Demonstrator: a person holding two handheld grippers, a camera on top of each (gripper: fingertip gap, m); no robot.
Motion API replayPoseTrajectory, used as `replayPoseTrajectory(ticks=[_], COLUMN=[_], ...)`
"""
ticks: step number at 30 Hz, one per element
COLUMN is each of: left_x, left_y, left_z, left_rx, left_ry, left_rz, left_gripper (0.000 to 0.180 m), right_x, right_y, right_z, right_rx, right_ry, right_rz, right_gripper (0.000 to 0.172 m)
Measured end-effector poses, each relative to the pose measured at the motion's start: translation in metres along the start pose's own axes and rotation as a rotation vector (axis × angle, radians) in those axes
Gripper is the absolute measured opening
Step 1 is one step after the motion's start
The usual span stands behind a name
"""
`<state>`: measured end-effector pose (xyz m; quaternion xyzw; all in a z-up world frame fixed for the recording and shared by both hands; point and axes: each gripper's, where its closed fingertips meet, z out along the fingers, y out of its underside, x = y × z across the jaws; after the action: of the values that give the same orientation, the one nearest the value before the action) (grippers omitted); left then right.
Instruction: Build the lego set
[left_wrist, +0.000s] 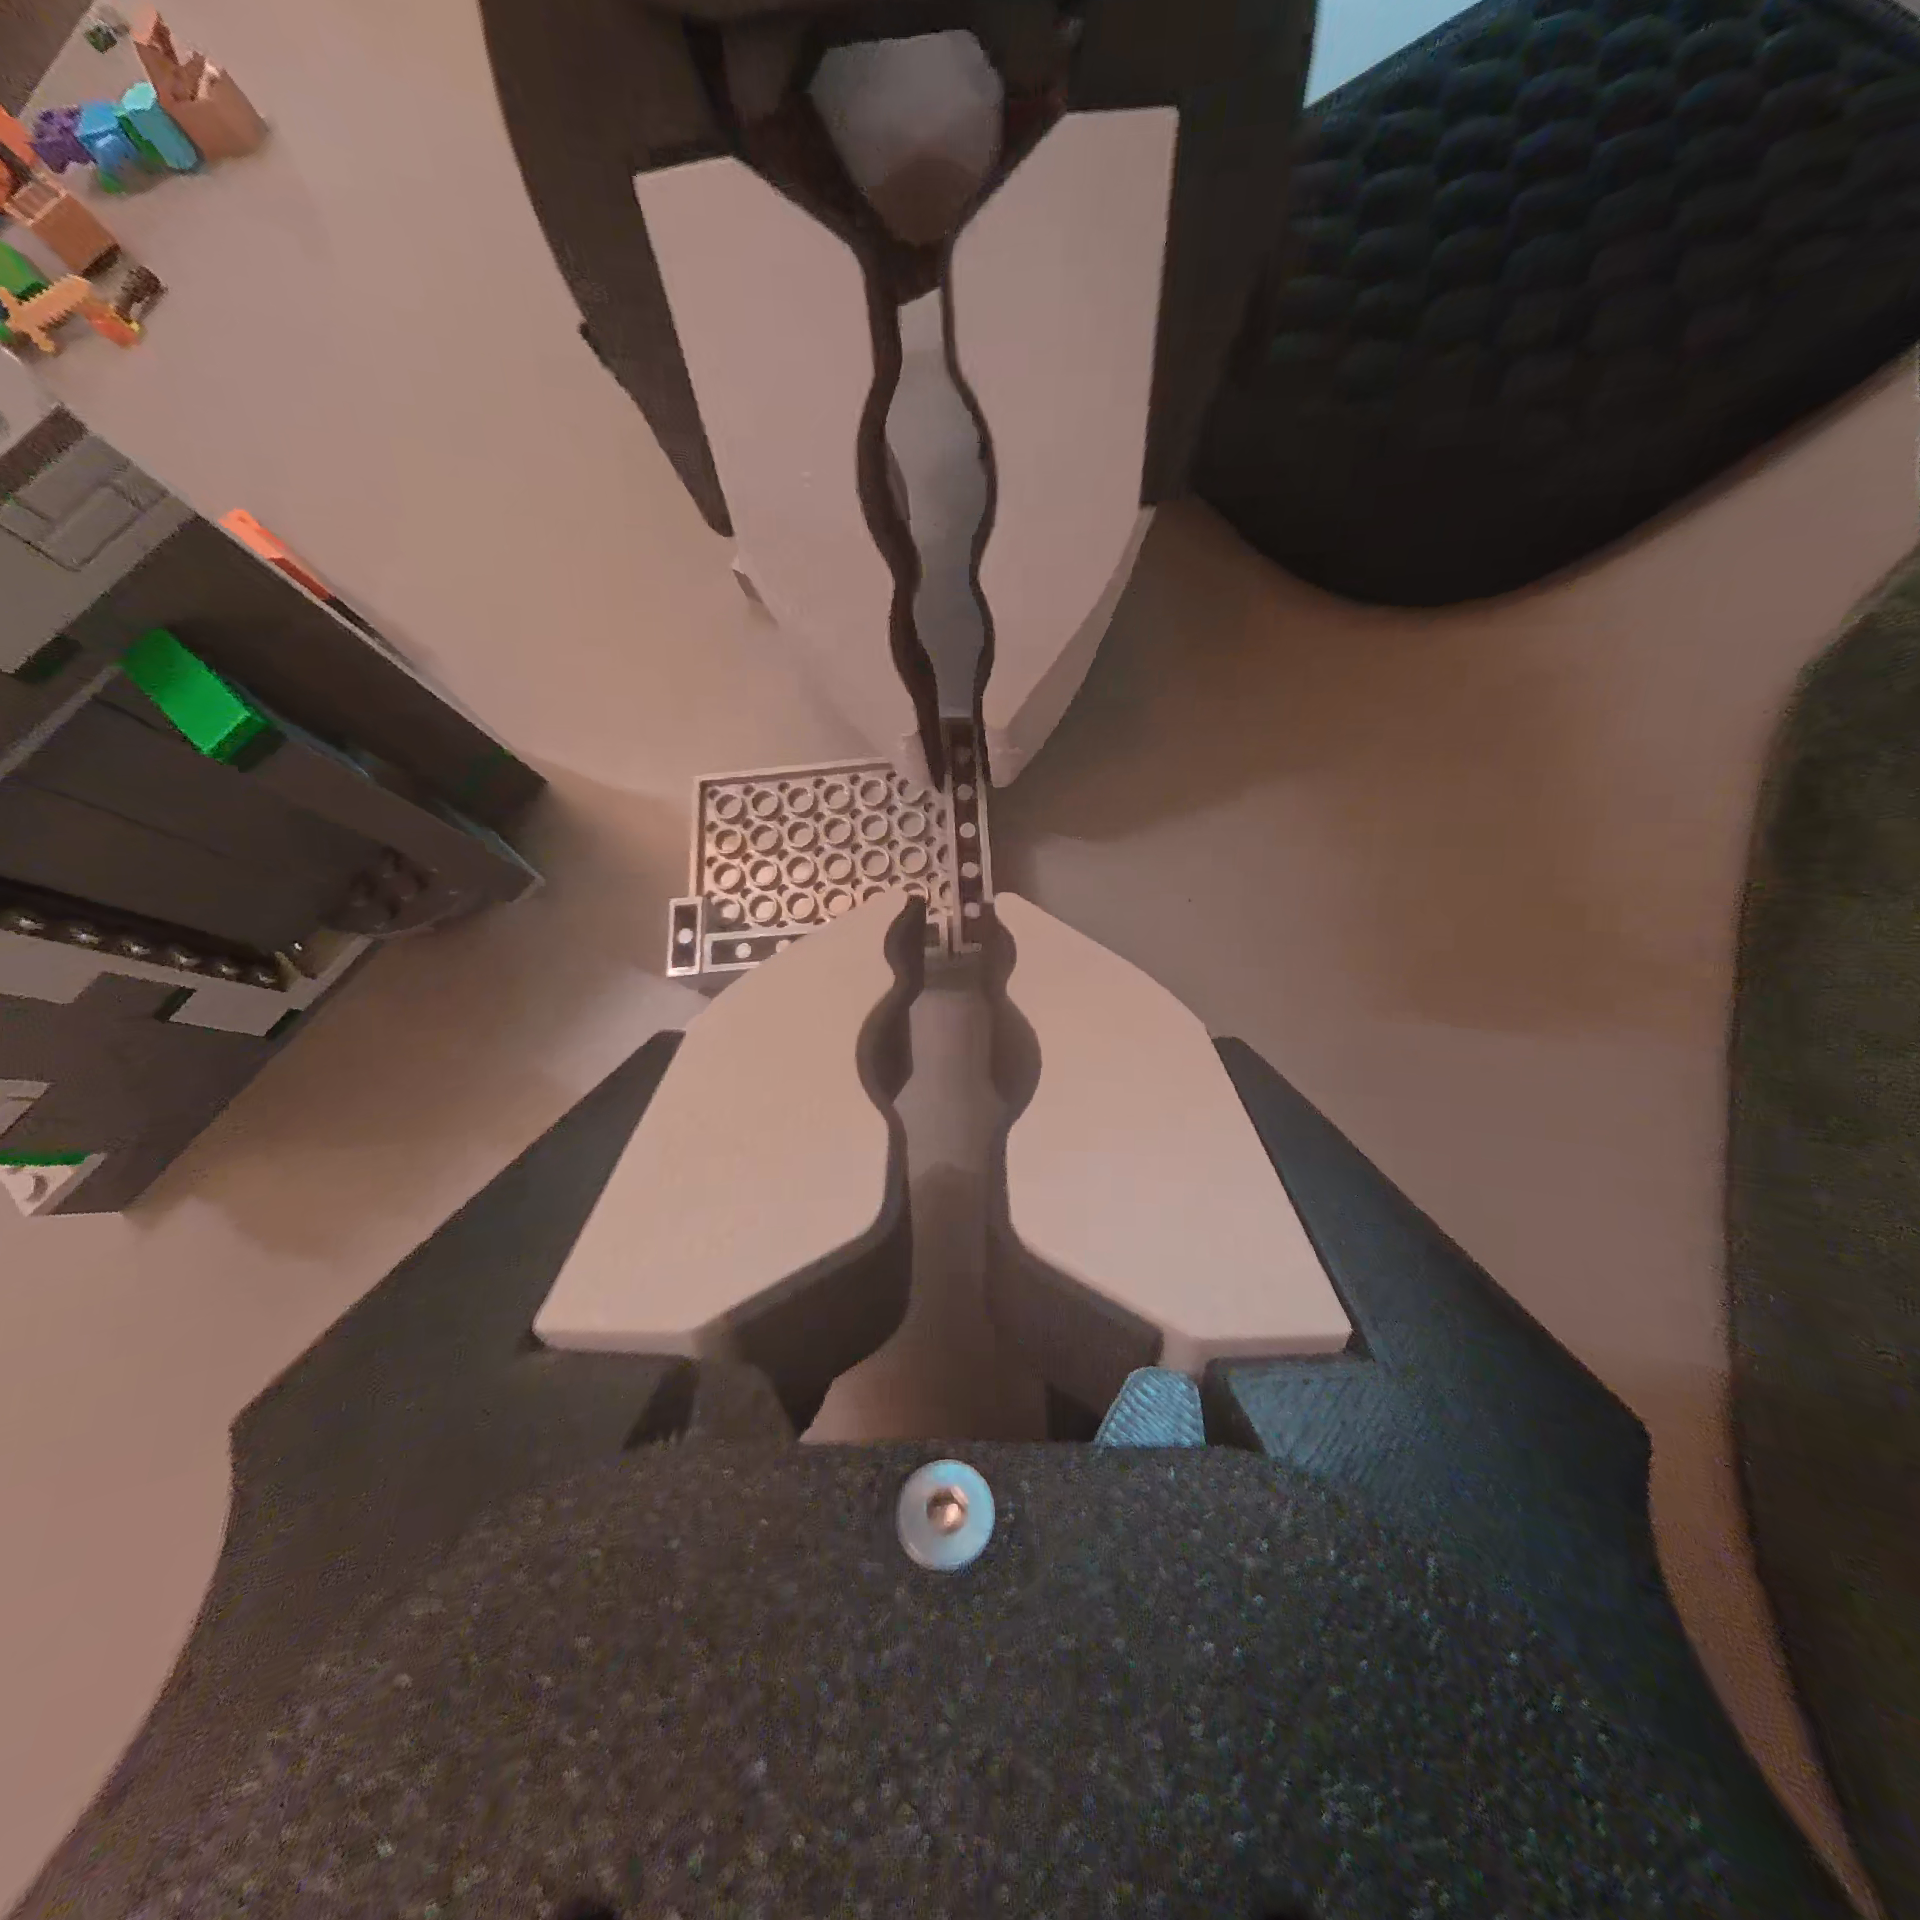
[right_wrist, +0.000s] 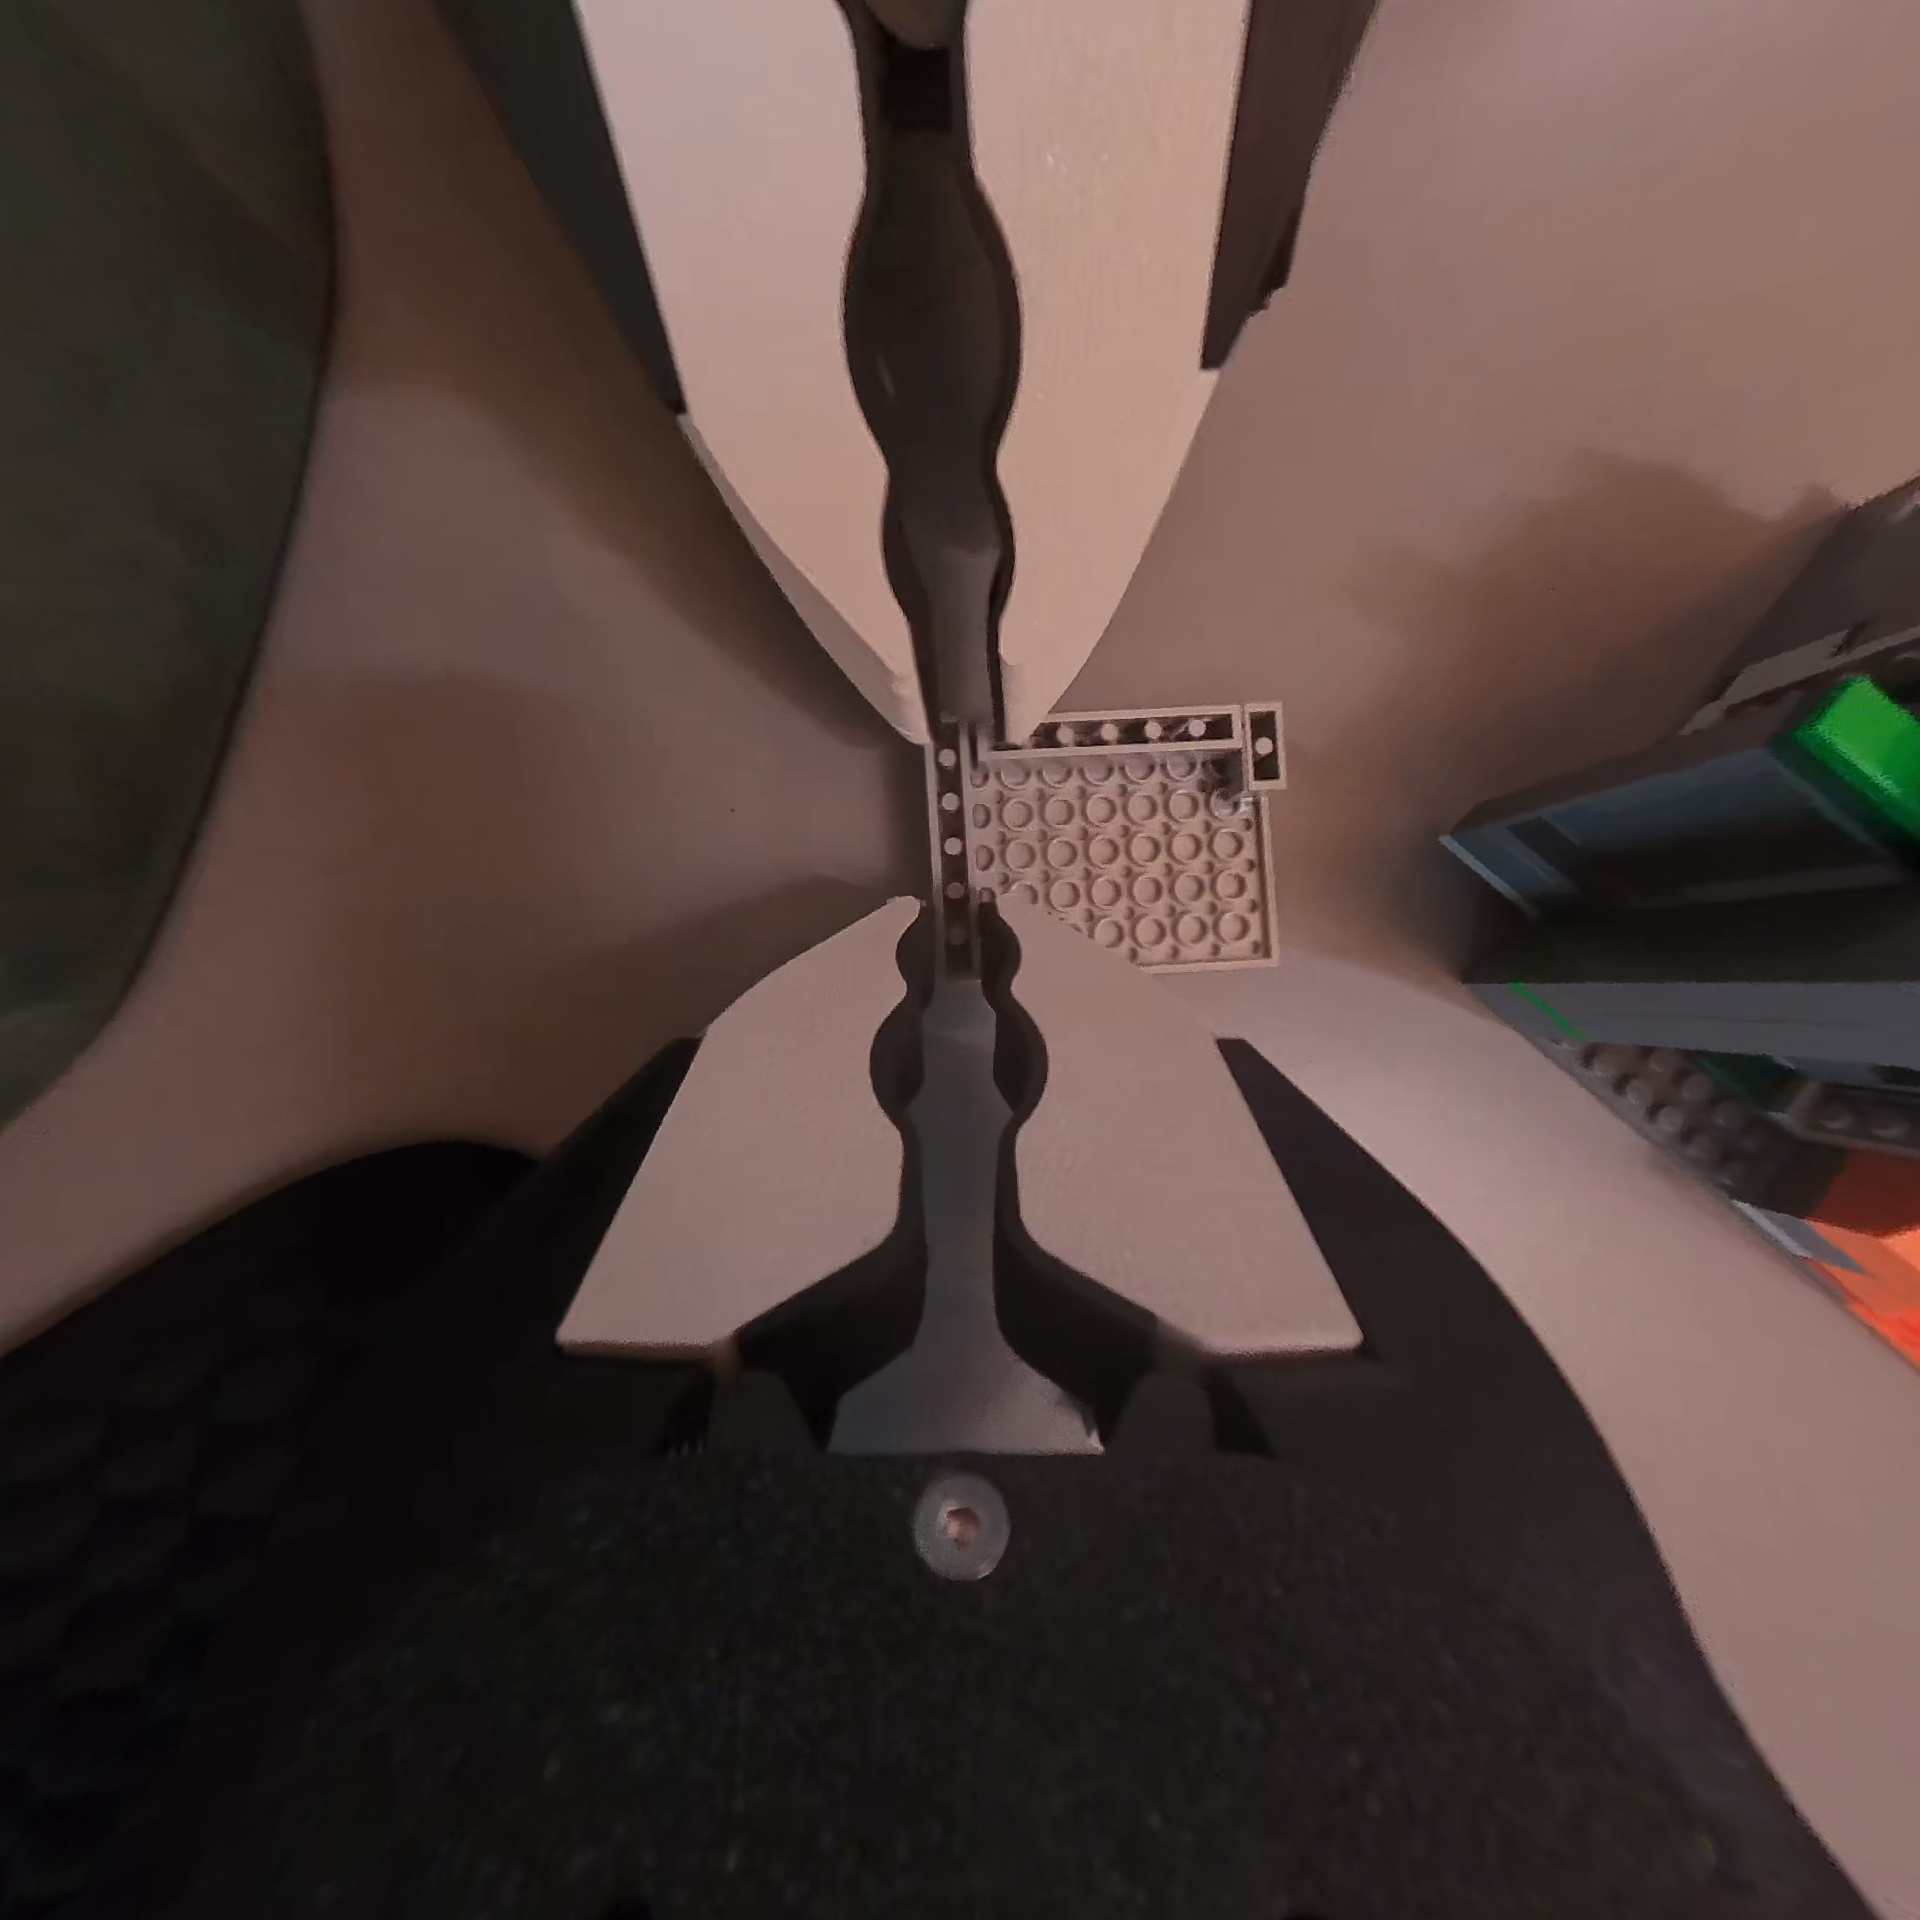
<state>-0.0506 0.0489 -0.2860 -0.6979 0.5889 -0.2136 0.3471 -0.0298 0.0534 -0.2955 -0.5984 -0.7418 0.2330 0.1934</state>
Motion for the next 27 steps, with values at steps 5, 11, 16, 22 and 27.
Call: replayPoseTrajectory(ticks=[5, 11, 16, 22, 27], left_x=[0.0, -0.002, -0.003, -0.01, -0.014], left_y=[0.005, 0.007, 0.008, 0.011, 0.017], left_z=[0.005, 0.005, 0.005, 0.003, -0.001], left_rx=[-0.03, -0.039, -0.042, -0.059, -0.082], left_ry=[-0.008, -0.018, -0.028, -0.06, -0.069], left_rz=[0.018, 0.021, 0.024, 0.035, 0.063], left_gripper=[0.01, 0.009, 0.009, 0.01, 0.012], right_x=[0.002, 0.001, 0.028, 0.062, 0.04], right_y=[0.001, -0.002, -0.004, 0.013, 0.015], right_z=[0.001, 0.0, -0.019, 0.0, 0.001], right_rx=[-0.018, 0.008, 0.062, -0.048, -0.032], right_ry=[-0.043, -0.048, 0.024, 0.076, -0.01], right_rz=[0.104, 0.115, 0.14, 0.154, 0.204], right_gripper=[0.008, 0.018, 0.02, 0.018, 0.015])
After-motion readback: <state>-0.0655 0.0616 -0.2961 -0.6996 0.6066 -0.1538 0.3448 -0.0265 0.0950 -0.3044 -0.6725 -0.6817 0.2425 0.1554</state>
